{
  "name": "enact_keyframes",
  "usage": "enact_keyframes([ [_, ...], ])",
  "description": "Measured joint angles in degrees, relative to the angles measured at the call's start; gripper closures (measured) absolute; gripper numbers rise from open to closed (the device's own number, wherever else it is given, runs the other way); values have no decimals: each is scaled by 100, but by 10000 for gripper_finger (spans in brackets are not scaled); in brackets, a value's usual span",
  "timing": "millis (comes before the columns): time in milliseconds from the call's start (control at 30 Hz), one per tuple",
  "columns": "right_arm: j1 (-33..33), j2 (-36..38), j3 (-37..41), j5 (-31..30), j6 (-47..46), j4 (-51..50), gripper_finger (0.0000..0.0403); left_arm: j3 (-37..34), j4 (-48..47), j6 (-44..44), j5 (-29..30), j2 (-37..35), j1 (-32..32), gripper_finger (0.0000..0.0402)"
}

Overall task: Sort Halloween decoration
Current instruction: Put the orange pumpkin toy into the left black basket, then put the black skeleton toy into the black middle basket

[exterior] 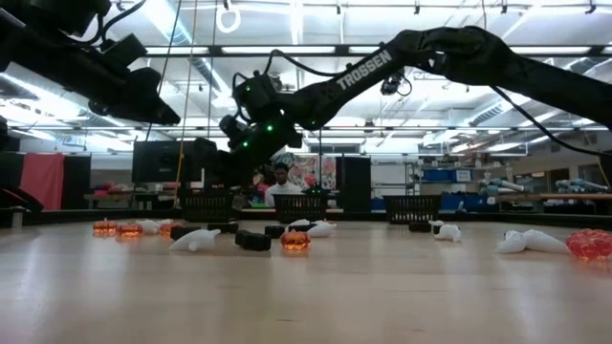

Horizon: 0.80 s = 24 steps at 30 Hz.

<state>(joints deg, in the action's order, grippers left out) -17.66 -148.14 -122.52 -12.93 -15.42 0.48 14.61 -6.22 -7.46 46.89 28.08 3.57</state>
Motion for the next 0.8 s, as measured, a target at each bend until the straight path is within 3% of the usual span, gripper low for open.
enact_keyframes([
  [233,-8,4,0,178,53,180,223,0,-3,1,-9,0,0,148],
  [367,25,193,13,350,328,-131,212,0,-162,14,-105,0,0,148],
  [667,571,977,9,-362,1262,-2157,233,0,-294,267,-545,3,0,148],
  [800,897,1307,9,-597,1428,-3279,243,0,-299,442,-1111,2,0,148],
])
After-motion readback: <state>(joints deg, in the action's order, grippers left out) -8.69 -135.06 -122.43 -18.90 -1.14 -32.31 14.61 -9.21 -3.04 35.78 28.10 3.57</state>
